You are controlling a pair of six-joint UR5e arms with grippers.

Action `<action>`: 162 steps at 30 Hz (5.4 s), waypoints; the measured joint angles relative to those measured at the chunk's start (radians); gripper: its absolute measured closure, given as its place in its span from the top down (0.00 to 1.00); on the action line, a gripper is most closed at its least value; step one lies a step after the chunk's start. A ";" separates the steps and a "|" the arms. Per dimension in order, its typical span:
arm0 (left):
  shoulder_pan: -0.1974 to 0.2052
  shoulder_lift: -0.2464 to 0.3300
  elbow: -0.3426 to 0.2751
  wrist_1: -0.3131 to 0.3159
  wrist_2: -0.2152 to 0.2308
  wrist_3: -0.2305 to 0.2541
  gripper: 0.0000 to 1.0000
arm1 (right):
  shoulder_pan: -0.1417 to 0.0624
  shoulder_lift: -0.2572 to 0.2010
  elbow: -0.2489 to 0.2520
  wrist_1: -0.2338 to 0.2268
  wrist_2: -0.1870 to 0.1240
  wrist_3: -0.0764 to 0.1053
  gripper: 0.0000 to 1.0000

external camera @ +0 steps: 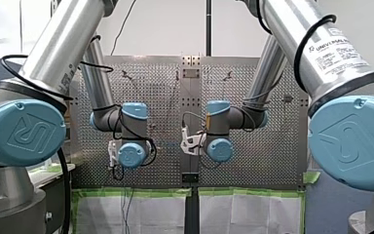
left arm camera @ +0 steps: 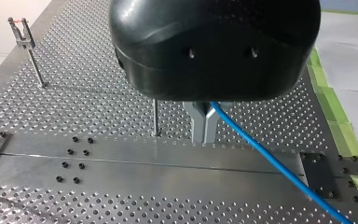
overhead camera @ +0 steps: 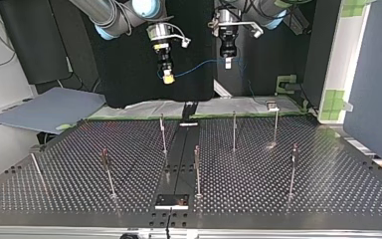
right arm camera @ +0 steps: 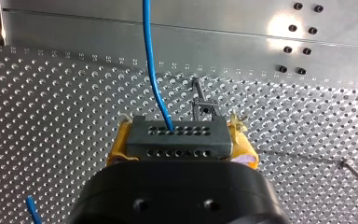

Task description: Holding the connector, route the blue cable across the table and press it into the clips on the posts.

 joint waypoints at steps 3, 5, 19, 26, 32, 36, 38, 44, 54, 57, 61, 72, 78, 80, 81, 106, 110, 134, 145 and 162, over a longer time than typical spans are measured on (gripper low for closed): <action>0.000 0.000 0.000 0.000 0.000 0.000 0.01 | 0.011 0.011 -0.011 0.011 0.011 -0.011 0.00; 0.000 0.000 0.000 0.000 0.000 0.000 0.01 | 0.025 0.026 -0.026 0.026 0.026 -0.019 0.00; 0.000 0.000 0.000 0.000 0.000 0.000 0.01 | 0.044 0.136 -0.103 0.150 0.053 -0.027 0.00; 0.002 0.002 -0.001 -0.002 0.002 0.002 0.01 | 0.044 0.141 -0.104 0.212 0.053 -0.027 0.00; 0.040 0.040 0.000 -0.040 0.040 0.040 0.01 | 0.057 0.106 -0.140 0.248 0.055 0.009 0.00; 0.073 0.073 0.002 -0.073 0.064 0.052 0.01 | 0.063 0.070 -0.172 0.268 0.038 0.045 0.00; 0.088 0.088 0.004 -0.088 0.062 0.051 0.01 | 0.061 0.052 -0.186 0.271 0.022 0.064 0.00; 0.118 0.136 0.022 -0.136 0.024 0.053 0.01 | 0.056 -0.003 -0.236 0.302 -0.031 0.118 0.00; 0.148 0.224 0.045 -0.225 -0.056 0.055 0.01 | 0.055 -0.091 -0.310 0.331 -0.118 0.168 0.00; 0.160 0.252 0.060 -0.252 -0.065 0.055 0.01 | 0.058 -0.117 -0.330 0.341 -0.144 0.178 0.00; 0.174 0.289 0.079 -0.289 -0.077 0.053 0.01 | 0.062 -0.126 -0.358 0.355 -0.177 0.183 0.00; 0.217 0.395 0.135 -0.395 -0.098 0.045 0.01 | 0.068 -0.068 -0.418 0.383 -0.223 0.191 0.00; 0.235 0.448 0.156 -0.446 -0.097 0.049 0.01 | 0.073 -0.058 -0.462 0.408 -0.236 0.196 0.00; 0.241 0.466 0.159 -0.453 -0.096 0.049 0.01 | 0.077 -0.058 -0.480 0.424 -0.237 0.196 0.00; 0.245 0.475 0.161 -0.456 -0.096 0.050 0.01 | 0.079 -0.057 -0.488 0.431 -0.238 0.196 0.00; 0.360 0.495 0.253 -0.513 -0.017 0.040 0.01 | 0.102 -0.058 -0.705 0.648 -0.256 0.197 0.00; 0.376 0.495 0.271 -0.526 -0.004 0.038 0.01 | 0.100 -0.057 -0.742 0.685 -0.263 0.206 0.00; 0.449 0.496 0.403 -0.615 0.054 0.026 0.01 | 0.089 -0.050 -0.943 0.771 -0.312 0.284 0.00; 0.485 0.486 0.411 -0.627 0.091 0.022 0.01 | 0.095 0.000 -0.967 0.775 -0.312 0.290 0.00; 0.547 0.405 0.449 -0.585 0.187 -0.004 0.01 | 0.085 0.045 -0.968 0.763 -0.311 0.291 0.00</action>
